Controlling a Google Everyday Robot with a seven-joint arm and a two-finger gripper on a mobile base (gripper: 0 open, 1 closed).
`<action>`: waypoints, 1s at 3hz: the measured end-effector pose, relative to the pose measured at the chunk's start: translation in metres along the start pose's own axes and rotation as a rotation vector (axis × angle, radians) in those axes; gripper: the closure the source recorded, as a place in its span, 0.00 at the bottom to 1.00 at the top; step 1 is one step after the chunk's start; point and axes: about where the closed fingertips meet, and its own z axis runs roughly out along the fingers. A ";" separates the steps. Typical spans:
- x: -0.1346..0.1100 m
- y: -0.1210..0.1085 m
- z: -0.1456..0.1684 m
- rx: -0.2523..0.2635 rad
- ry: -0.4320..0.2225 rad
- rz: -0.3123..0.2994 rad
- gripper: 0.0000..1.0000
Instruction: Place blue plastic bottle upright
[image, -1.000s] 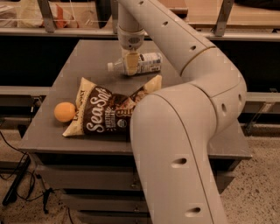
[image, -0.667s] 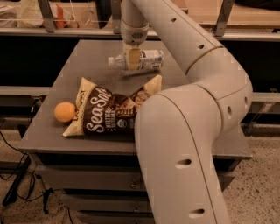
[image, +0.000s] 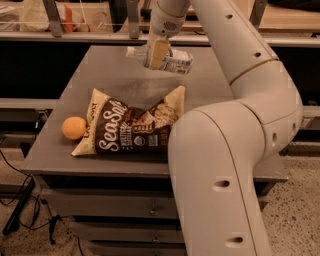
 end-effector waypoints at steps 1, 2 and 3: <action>0.000 -0.006 -0.020 0.034 -0.075 0.067 1.00; -0.001 -0.011 -0.036 0.063 -0.126 0.135 1.00; 0.000 -0.015 -0.046 0.086 -0.145 0.203 1.00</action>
Offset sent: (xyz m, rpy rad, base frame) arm 0.0079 -0.0326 0.0733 0.2182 0.0425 -0.1612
